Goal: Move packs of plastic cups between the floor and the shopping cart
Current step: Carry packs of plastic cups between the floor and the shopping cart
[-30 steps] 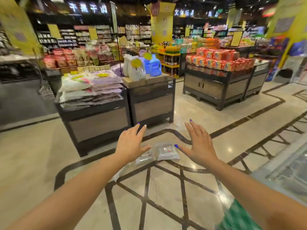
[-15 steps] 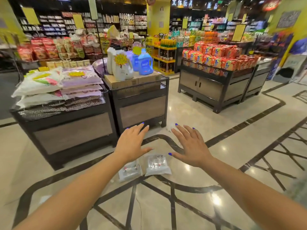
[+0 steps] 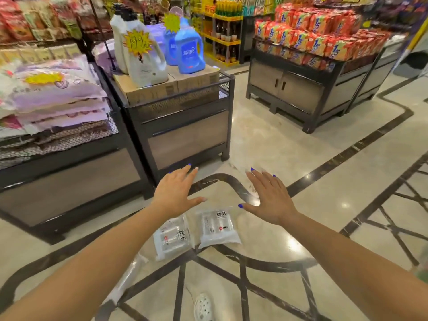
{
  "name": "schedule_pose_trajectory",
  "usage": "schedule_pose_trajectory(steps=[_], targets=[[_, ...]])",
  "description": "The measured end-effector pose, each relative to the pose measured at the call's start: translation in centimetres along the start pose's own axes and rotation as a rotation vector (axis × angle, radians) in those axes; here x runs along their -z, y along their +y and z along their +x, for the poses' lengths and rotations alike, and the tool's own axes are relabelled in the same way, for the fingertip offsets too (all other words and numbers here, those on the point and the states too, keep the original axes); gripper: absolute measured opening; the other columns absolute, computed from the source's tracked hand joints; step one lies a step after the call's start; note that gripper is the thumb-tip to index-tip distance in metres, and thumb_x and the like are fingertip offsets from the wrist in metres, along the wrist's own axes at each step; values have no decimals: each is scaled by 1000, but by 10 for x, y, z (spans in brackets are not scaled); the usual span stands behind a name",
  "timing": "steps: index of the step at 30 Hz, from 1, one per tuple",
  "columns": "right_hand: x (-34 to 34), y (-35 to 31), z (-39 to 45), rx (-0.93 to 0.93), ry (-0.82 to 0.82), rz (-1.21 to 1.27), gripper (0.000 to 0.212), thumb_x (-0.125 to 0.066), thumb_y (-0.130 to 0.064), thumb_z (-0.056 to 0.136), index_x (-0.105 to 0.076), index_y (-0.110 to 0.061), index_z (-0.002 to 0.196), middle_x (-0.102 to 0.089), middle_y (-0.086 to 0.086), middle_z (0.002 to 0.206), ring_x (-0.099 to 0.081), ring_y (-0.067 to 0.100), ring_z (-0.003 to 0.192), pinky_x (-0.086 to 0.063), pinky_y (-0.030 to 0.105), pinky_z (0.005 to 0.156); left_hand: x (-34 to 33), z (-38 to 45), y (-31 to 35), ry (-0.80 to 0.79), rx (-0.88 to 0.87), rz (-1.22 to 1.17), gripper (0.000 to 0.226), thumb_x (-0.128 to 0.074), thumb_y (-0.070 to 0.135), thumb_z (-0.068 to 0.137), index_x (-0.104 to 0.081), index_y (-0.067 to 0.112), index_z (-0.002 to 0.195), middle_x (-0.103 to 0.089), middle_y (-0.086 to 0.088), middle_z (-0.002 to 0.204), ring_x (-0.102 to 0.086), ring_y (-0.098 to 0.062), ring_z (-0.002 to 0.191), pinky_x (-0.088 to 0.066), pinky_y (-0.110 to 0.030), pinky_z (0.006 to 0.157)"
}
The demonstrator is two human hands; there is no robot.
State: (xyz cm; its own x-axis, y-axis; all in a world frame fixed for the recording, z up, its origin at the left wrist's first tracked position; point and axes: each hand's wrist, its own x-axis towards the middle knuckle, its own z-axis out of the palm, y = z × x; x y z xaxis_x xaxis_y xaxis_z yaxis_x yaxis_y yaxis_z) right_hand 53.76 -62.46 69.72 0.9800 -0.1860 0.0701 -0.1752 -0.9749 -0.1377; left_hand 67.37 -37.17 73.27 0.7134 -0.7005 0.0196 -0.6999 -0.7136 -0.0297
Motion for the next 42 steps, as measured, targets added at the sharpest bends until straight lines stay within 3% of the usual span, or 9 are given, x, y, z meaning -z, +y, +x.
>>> schedule_pose_trajectory(steps=[7, 12, 20, 25, 30, 33, 35, 39, 42], targets=[[-64, 52, 95, -111, -85, 28, 98, -23, -84, 72, -6, -34, 155, -10, -7, 164, -12, 26, 150, -14, 46, 121, -74, 113, -28, -121, 11, -29, 95, -40, 80, 80, -17, 23, 153, -23, -4, 159, -32, -26, 141, -33, -44, 113], [-161, 96, 143, -105, -139, 43, 93, -39, -78, 81, -1, -37, 155, -8, -7, 164, -9, 25, 151, -10, 44, 120, -196, 153, -15, -220, 105, -110, 89, -39, 73, 86, -5, 27, 154, -7, -1, 163, -20, -25, 146, -23, -41, 118], [-442, 165, 193, -74, -217, 6, 92, -33, -82, 75, -5, -38, 152, -14, -2, 163, -22, 31, 147, -22, 50, 118, -485, 199, -13, -321, 194, -138, 89, -39, 74, 86, -5, 29, 154, -2, 2, 164, -15, -25, 148, -17, -43, 118], [-626, 188, 202, -150, -253, 34, 99, -41, -83, 75, -4, -38, 155, 0, -5, 165, -9, 27, 150, -10, 45, 120, -664, 220, -28, -375, 153, -90, 89, -36, 76, 85, -2, 31, 154, -1, -1, 164, -13, -26, 148, -15, -45, 119], [-755, 203, 214, -276, -278, 151, 103, -50, -82, 74, 1, -41, 154, 5, -6, 164, -4, 25, 151, -13, 44, 122, -801, 226, -38, -482, 306, -235, 83, -33, 80, 83, 7, 49, 149, 13, -8, 162, -4, -33, 149, -19, -49, 117], [-806, 210, 218, -330, -324, 294, 110, -61, -76, 72, 2, -40, 154, 3, -5, 164, -7, 25, 150, -16, 44, 121, -850, 225, -41, -486, 419, -385, 88, -37, 80, 80, 12, 50, 148, -10, -13, 160, -30, -38, 141, -39, -52, 106], [-829, 209, 216, -379, -371, 543, 119, -75, -62, 71, 2, -32, 156, -8, -2, 164, -14, 22, 149, -21, 42, 119, -869, 221, -37, -430, 489, -507, 95, -45, 73, 84, 10, 35, 152, -24, -14, 156, -41, -36, 134, -42, -47, 104], [-853, 204, 206, -512, -351, 800, 123, -85, -42, 70, -1, -21, 156, -26, 3, 157, -28, 23, 143, -28, 36, 112, -888, 212, -23, -325, 604, -763, 98, -58, 53, 89, 4, 13, 154, -12, -10, 161, -19, -24, 147, -21, -38, 115], [-851, 207, 204, -516, -337, 866, 106, -87, -42, 68, -25, -24, 151, -40, -2, 136, -42, 17, 128, -35, 31, 104, -892, 209, -21, -287, 616, -871, 103, -63, 52, 86, 3, 15, 155, -7, -6, 163, -10, -20, 149, -15, -36, 119]])
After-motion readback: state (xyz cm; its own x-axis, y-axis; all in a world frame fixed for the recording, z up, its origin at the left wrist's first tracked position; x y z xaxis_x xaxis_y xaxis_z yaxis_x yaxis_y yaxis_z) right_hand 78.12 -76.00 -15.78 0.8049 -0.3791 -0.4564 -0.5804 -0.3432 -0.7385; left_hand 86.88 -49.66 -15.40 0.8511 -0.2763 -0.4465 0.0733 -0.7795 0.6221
